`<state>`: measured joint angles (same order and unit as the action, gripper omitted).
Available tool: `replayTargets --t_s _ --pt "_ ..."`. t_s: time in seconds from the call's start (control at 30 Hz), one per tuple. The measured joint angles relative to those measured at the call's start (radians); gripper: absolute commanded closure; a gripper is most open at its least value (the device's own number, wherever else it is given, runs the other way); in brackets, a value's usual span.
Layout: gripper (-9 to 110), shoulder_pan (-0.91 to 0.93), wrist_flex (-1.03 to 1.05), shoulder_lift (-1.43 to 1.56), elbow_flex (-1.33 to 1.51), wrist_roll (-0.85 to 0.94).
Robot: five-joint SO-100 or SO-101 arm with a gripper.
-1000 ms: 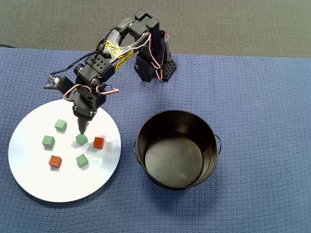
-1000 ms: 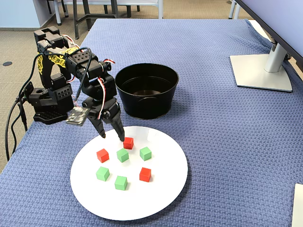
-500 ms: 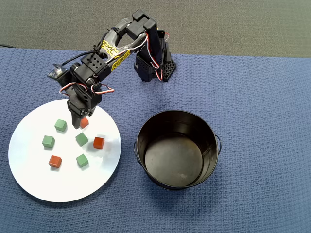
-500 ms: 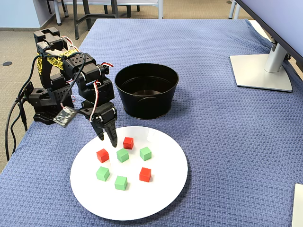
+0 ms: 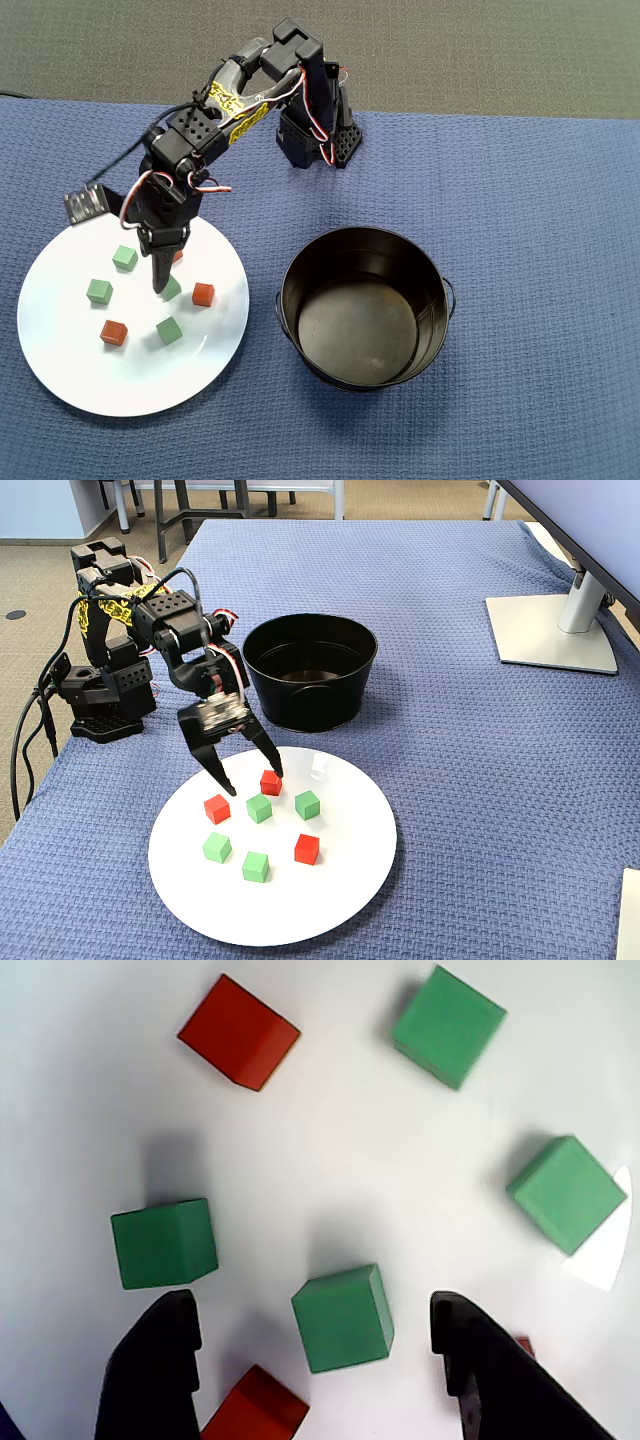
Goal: Pick up the green cubes from the white plate and place them in the black recipient
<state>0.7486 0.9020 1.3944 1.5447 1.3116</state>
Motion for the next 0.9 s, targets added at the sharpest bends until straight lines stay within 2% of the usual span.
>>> replayTargets --t_s 0.13,0.27,0.9 --pt "78 0.0 -0.118 0.0 0.055 0.16" --pt "78 0.0 -0.218 0.0 0.087 0.233" --pt "78 0.0 -0.221 -0.026 0.158 0.261"
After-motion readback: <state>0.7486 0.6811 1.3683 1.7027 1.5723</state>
